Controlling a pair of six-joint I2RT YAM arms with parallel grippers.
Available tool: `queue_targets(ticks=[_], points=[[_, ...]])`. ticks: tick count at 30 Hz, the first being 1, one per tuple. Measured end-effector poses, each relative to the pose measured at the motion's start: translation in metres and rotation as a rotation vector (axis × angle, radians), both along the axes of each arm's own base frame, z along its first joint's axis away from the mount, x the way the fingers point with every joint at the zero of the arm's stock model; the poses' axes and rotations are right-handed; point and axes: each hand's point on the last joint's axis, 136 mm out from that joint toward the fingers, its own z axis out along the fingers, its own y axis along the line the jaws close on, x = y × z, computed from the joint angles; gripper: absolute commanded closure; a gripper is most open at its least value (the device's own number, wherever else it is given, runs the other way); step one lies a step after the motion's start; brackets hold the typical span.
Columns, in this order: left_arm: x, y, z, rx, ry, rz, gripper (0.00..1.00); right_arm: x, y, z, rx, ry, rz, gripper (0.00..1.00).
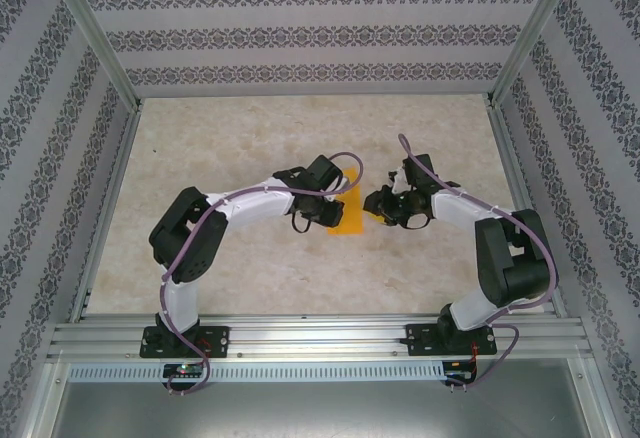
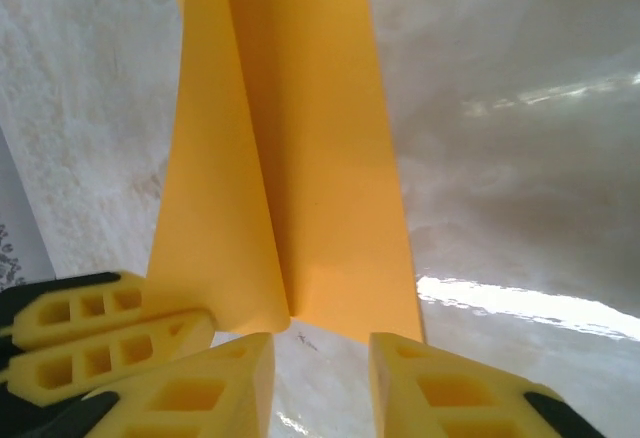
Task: Fold a paper plane with a square sheet of paper (fold left side to right side)
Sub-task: Fold the triangle a second time at the center of the table.
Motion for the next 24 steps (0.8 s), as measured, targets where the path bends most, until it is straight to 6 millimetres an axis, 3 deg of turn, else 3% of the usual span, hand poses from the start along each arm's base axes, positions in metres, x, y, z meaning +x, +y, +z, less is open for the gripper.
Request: queue_targets(ticks=[6,17,24], points=[[0.008,0.006,0.003,-0.040,0.023,0.011,0.87,-0.002,0.012,-0.013,-0.019,0.012,0.027,0.78],[0.021,0.006,0.009,-0.065,0.012,0.001,0.87,-0.014,0.005,-0.047,-0.113,0.102,0.032,0.79],[0.025,0.003,0.002,-0.056,0.015,-0.012,0.87,-0.014,0.004,-0.048,-0.143,0.104,0.048,0.79]])
